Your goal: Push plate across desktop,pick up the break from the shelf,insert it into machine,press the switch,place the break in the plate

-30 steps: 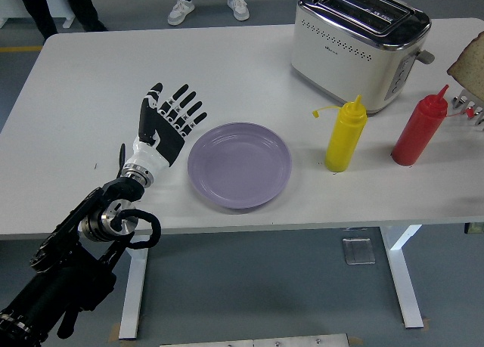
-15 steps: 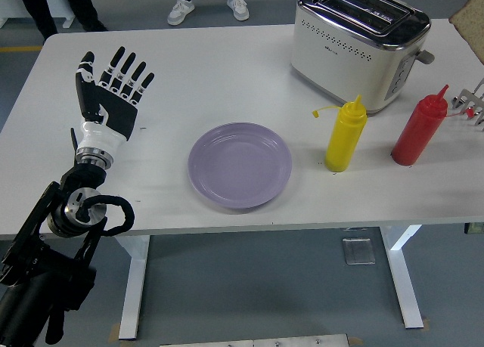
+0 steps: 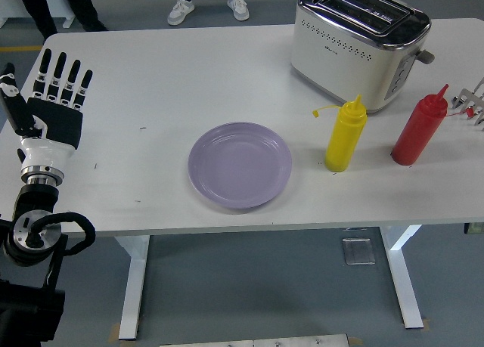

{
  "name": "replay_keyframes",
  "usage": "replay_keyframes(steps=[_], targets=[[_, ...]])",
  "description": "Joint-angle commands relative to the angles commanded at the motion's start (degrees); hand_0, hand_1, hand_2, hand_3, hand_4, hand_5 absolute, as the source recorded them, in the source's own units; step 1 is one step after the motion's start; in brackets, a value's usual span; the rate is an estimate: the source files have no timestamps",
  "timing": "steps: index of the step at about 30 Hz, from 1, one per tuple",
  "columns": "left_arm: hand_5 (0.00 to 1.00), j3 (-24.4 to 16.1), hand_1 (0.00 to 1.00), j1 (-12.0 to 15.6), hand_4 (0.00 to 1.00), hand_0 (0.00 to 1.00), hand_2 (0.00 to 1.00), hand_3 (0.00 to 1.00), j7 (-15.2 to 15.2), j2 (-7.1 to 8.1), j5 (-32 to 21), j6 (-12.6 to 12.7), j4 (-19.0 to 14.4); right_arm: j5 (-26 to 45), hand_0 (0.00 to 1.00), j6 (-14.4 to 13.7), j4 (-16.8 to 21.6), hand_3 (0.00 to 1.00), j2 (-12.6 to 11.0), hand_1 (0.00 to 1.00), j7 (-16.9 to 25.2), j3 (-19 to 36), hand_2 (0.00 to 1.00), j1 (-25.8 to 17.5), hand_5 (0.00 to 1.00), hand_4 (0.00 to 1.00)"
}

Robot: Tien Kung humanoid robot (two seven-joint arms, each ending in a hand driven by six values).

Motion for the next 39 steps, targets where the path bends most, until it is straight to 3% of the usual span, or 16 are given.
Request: replay_keyframes(steps=[7,13,19,28,39], targets=[[0.998,-3.1,0.815,2.4,0.625,0.797,0.830,0.767,0.1,0.89,-0.5,0.0,-2.7,5.3,0.243,2.5,-7.5,0.445,1.6,0.297,4.1,-7.6,0.374,8.7,0.002,0.250],[0.998,-2.8,0.813,2.7,0.622,0.796,0.829,0.767,0.3,1.12,-0.6,0.0,-3.0,8.7,0.243,5.6,-14.8,0.443,4.3,0.295,8.1,-13.9,0.373,16.2,0.002,0.254],[0.998,-2.2,0.813,2.7,0.621,0.795,0.829,0.766,0.4,1.17,-0.7,0.0,-3.0,10.9,0.243,9.4,-21.8,0.443,7.7,0.295,9.1,-18.6,0.373,22.3,0.002,0.244],[0.998,-1.9,0.813,2.7,0.620,0.795,0.831,0.765,0.5,1.26,-0.8,0.0,-3.0,14.7,0.244,15.4,-31.5,0.444,11.3,0.296,8.4,-23.3,0.374,27.0,0.002,0.242],[0.998,-2.0,0.813,2.4,0.619,0.796,0.831,0.765,0.4,1.47,-0.8,0.1,-3.2,16.6,0.244,18.3,-35.9,0.443,12.1,0.297,7.0,-26.6,0.374,28.3,0.002,0.240]])
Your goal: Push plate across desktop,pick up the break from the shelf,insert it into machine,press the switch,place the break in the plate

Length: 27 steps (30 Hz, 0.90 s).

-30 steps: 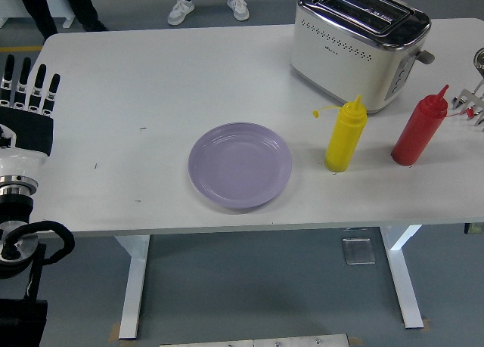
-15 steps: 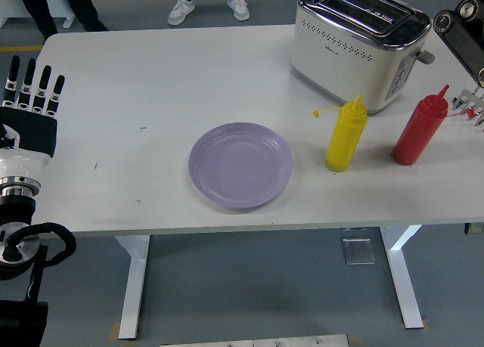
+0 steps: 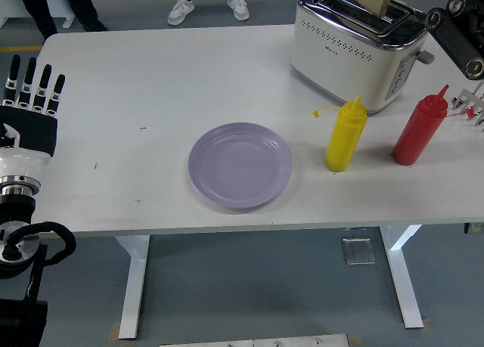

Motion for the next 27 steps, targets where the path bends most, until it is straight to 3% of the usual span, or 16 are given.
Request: replay_keyframes(steps=[14,15,20,21,26,27], targets=[[0.998,0.2,0.812,-0.4,0.617,0.796,0.832,0.764,-0.1,-0.02,0.0,0.1,0.1,1.4,0.248,2.3,-1.6,0.442,0.3,0.296,-0.6,-3.2,0.374,0.1,0.002,0.242],[0.998,0.2,0.813,-0.5,0.621,0.796,0.833,0.764,-0.1,-0.03,-0.1,0.1,0.2,1.6,0.290,2.4,-1.8,0.471,0.3,0.345,-0.6,-3.4,0.415,0.1,0.002,0.258],[0.998,0.1,0.813,-0.6,0.621,0.796,0.833,0.764,-0.1,-0.06,0.0,0.2,0.2,2.6,0.290,3.3,-2.9,0.471,0.7,0.345,-0.7,-4.5,0.415,0.0,0.002,0.258],[0.998,0.1,0.813,-0.6,0.620,0.795,0.832,0.764,-0.2,-0.07,0.0,0.2,0.2,2.6,0.466,3.8,-3.1,0.696,0.8,0.550,-0.9,-4.6,0.592,0.0,0.182,0.548],[0.998,0.0,0.813,-0.6,0.620,0.795,0.832,0.764,-0.2,-0.12,0.0,0.2,0.3,2.7,0.466,6.6,-3.9,0.696,1.0,0.550,-1.6,-5.3,0.592,-0.2,0.182,0.548],[0.998,-0.1,0.812,-0.6,0.618,0.795,0.832,0.764,-0.2,-0.13,0.0,0.2,0.3,2.7,0.588,7.2,-4.0,0.832,1.1,0.651,-1.6,-5.4,0.749,-0.2,0.265,0.661]])
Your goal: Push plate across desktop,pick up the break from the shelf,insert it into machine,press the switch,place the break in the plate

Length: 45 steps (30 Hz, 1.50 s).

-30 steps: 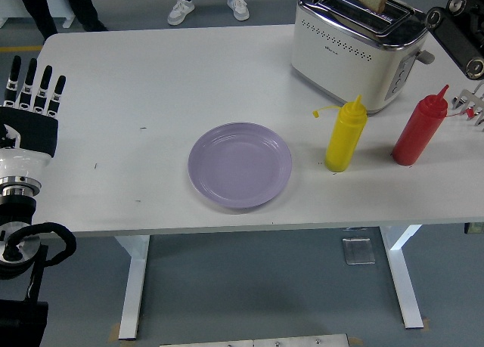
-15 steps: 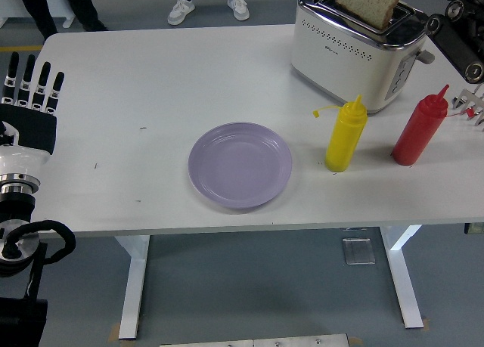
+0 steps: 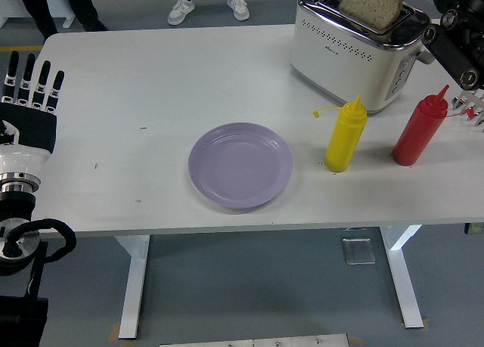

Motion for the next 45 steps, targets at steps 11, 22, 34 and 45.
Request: replay_keyframes(steps=[11,22,34,45], targets=[[0.998,0.0,0.812,-0.1,0.619,0.796,0.832,0.763,-0.1,-0.06,0.0,0.0,0.2,-0.3,0.678,0.7,-0.4,0.913,0.1,0.710,1.7,0.6,0.858,-0.1,0.322,0.732],[0.998,0.0,0.812,-0.1,0.618,0.796,0.832,0.764,-0.1,-0.08,0.0,0.1,0.1,0.1,0.749,0.4,1.9,0.969,-1.6,0.763,2.0,3.3,0.945,-0.8,0.367,0.783],[0.998,-0.3,0.812,0.6,0.618,0.796,0.832,0.764,-0.1,-0.08,0.1,0.2,0.1,-1.0,0.441,-7.6,15.7,0.686,-12.5,0.519,-2.3,10.8,0.698,-8.2,0.197,0.378],[0.998,-1.1,0.812,1.3,0.617,0.796,0.832,0.764,0.0,-0.38,0.4,0.2,1.0,-2.0,0.327,-3.4,25.7,0.576,-20.7,0.372,-3.4,13.0,0.641,-15.9,0.177,0.185]])
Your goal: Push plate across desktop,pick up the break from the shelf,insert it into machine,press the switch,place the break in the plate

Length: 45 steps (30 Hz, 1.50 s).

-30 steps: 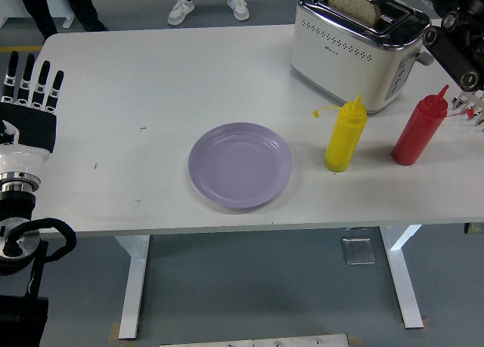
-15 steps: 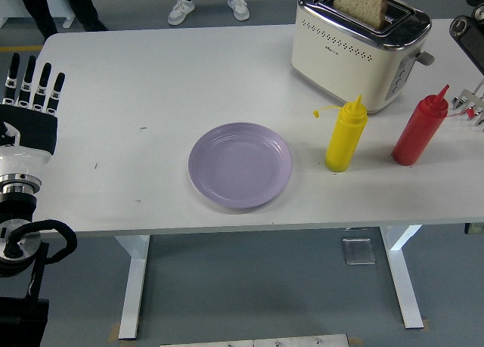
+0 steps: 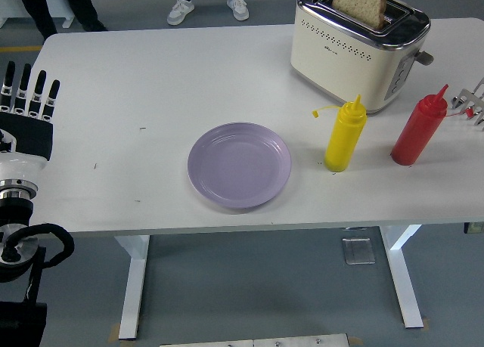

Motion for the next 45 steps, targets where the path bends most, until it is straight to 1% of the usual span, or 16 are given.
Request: replay_keyframes(steps=[2,3,8,9,12,16,22,26,34,45], targets=[[0.998,-0.1,0.812,0.1,0.617,0.796,0.832,0.764,0.0,-0.08,0.1,0.0,0.4,-1.0,0.327,1.0,1.4,0.576,-0.7,0.372,-0.3,0.5,0.641,-1.5,0.177,0.185],[0.998,-0.2,0.812,0.1,0.618,0.796,0.832,0.764,0.0,-0.12,0.1,0.0,0.7,-1.5,0.293,1.5,2.3,0.563,-1.2,0.327,-0.4,0.8,0.644,-2.5,0.155,0.150],[0.998,-0.4,0.812,0.4,0.618,0.796,0.832,0.764,0.0,-0.29,0.3,0.0,1.9,-2.1,0.293,4.6,5.1,0.563,-2.6,0.327,-0.5,1.4,0.644,-5.8,0.155,0.150],[0.998,-0.4,0.812,0.4,0.618,0.796,0.832,0.765,0.0,-0.30,0.3,0.0,2.1,-2.3,0.284,5.3,5.3,0.563,-2.8,0.314,-0.6,1.3,0.639,-6.2,0.132,0.134],[0.998,-0.4,0.812,0.3,0.618,0.796,0.832,0.765,0.0,-0.32,0.4,-0.1,2.3,-2.6,0.284,7.0,5.7,0.563,-3.1,0.314,-0.7,1.0,0.639,-6.9,0.132,0.134],[0.998,-0.4,0.811,0.1,0.618,0.796,0.832,0.764,0.0,-0.32,0.4,-0.1,2.4,-3.0,0.279,8.5,5.4,0.561,-3.2,0.315,-0.7,0.0,0.637,-6.9,0.125,0.122],[0.998,-0.3,0.812,0.0,0.618,0.795,0.832,0.764,0.0,-0.35,0.3,-0.1,2.5,-3.6,0.272,9.4,4.6,0.555,-2.9,0.308,-0.6,-2.3,0.632,-6.2,0.124,0.111],[0.998,-0.2,0.812,-0.1,0.618,0.795,0.832,0.764,0.0,-0.40,0.3,-0.2,2.4,-5.0,0.272,9.8,3.4,0.555,-1.9,0.308,-0.4,-4.3,0.632,-5.4,0.124,0.111],[0.998,-0.2,0.812,-0.3,0.619,0.796,0.832,0.764,0.0,-0.39,0.3,-0.2,2.3,-6.1,0.265,10.6,1.6,0.548,-0.6,0.304,-0.3,-6.5,0.627,-4.6,0.124,0.107],[0.998,0.0,0.812,-0.5,0.619,0.796,0.832,0.764,0.0,-0.41,0.3,-0.2,2.2,-5.1,0.263,11.1,1.9,0.546,0.0,0.304,-0.2,-8.0,0.625,-4.6,0.125,0.104]])
